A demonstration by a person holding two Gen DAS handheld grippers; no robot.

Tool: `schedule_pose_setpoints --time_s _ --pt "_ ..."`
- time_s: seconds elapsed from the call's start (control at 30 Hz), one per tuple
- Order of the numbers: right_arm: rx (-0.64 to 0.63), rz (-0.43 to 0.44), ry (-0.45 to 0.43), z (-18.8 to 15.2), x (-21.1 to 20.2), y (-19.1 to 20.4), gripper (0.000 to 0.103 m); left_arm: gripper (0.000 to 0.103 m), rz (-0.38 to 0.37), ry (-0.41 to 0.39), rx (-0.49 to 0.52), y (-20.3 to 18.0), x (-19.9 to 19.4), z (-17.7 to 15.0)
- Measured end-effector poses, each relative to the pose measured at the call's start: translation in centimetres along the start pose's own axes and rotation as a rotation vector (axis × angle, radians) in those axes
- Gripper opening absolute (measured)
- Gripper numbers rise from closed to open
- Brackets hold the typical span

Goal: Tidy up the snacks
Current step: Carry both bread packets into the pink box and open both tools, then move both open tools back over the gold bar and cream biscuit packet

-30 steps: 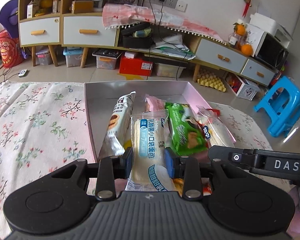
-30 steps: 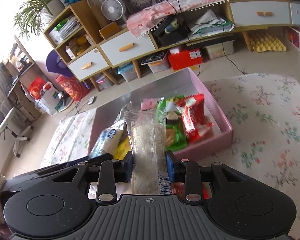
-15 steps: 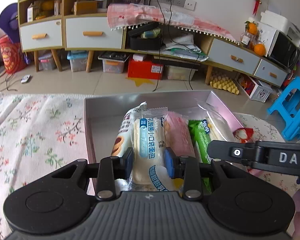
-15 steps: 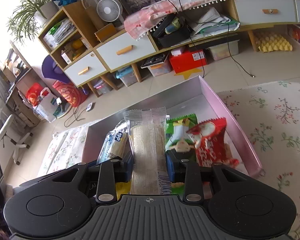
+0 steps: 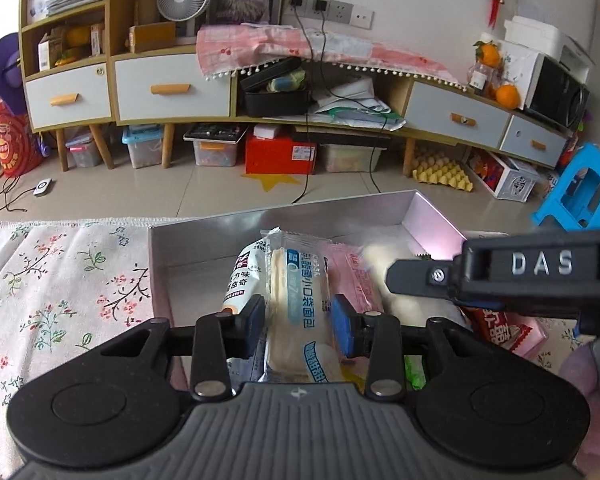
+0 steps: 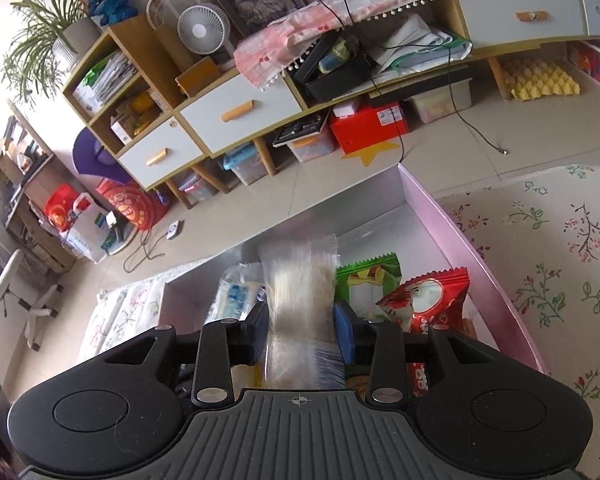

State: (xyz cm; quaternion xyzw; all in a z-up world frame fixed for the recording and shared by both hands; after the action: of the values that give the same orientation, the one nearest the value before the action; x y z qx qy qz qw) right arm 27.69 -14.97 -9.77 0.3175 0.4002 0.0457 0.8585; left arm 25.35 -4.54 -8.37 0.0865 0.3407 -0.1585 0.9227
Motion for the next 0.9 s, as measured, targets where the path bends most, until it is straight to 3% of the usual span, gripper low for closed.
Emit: schedule_pose_setpoints --time_s 0.1,0.33,0.43,0.8,0.9 --pt "0.016 0.006 0.001 0.1 -0.3 -0.1 0.043 0.043 -0.005 0.004 -0.004 -0.2 0.0 0.0" --pt "0.018 0.004 0.002 0.1 -1.6 -0.2 0.044 0.06 -0.003 0.013 -0.004 -0.5 -1.1 0.1" --pt "0.009 0.006 0.0 -0.1 -2.8 0.0 0.053 0.063 -0.006 0.017 -0.008 -0.7 -2.0 -0.1" --pt "-0.05 0.019 -0.014 -1.1 -7.6 2.2 0.069 0.079 -0.036 0.004 -0.006 -1.8 -5.7 -0.1" --pt "-0.069 0.015 -0.015 -1.7 -8.7 2.5 0.073 0.089 -0.043 -0.001 -0.006 -2.1 -6.8 -0.4"
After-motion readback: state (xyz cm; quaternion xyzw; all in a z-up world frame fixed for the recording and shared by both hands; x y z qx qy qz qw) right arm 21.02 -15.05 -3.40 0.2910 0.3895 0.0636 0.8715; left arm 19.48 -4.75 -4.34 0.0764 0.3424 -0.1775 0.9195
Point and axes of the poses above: each gripper's, at about its wrist camera, not at the fingertips, and x roughly the way its jaws point, y to its left, z to its top, the point moved 10 cm from there along x, roughly the way its jaws point, and after that the axes turned 12 degrees about x, right-handed, at the moved point
